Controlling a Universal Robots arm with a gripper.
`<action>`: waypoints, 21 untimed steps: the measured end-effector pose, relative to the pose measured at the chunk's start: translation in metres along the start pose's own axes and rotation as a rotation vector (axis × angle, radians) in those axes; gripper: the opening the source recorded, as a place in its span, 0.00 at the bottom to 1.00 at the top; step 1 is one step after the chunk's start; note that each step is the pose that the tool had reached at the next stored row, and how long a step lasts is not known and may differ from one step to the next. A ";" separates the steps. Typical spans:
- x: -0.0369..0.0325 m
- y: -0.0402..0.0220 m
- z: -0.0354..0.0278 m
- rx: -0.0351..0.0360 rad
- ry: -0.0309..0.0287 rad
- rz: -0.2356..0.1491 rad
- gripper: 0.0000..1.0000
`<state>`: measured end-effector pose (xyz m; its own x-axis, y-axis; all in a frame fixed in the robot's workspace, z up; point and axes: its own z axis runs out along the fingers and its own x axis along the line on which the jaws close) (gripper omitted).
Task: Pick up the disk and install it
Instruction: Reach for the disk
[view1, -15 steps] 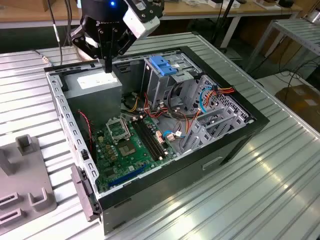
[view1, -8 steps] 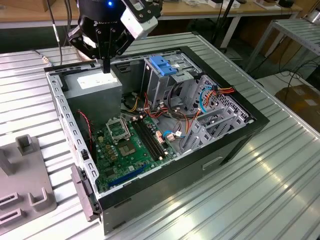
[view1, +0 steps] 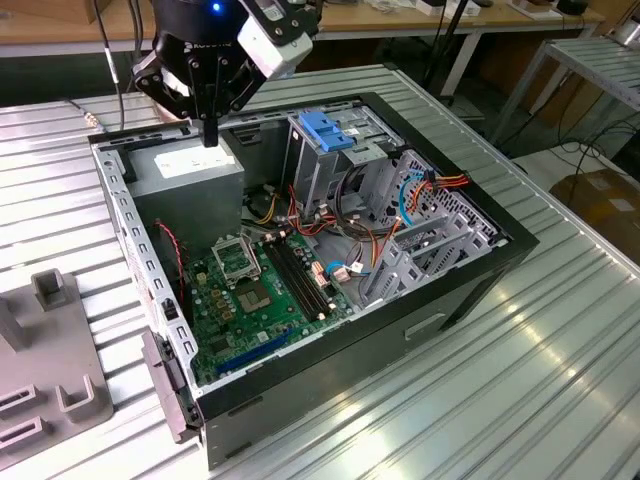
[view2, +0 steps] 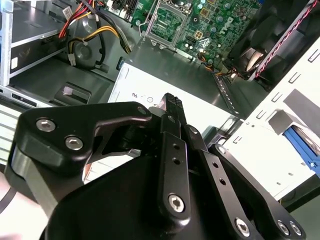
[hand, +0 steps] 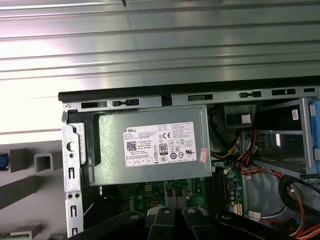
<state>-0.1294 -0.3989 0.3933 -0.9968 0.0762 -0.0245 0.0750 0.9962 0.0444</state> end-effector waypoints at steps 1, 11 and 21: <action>0.0004 0.0000 0.0000 0.0000 0.0000 0.000 0.10; 0.0041 -0.0003 -0.0001 0.0000 0.0000 0.000 0.10; 0.0076 -0.0006 -0.0002 0.0000 0.0000 0.000 0.10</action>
<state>-0.1370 -0.3989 0.3933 -0.9968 0.0762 -0.0245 0.0751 0.9962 0.0444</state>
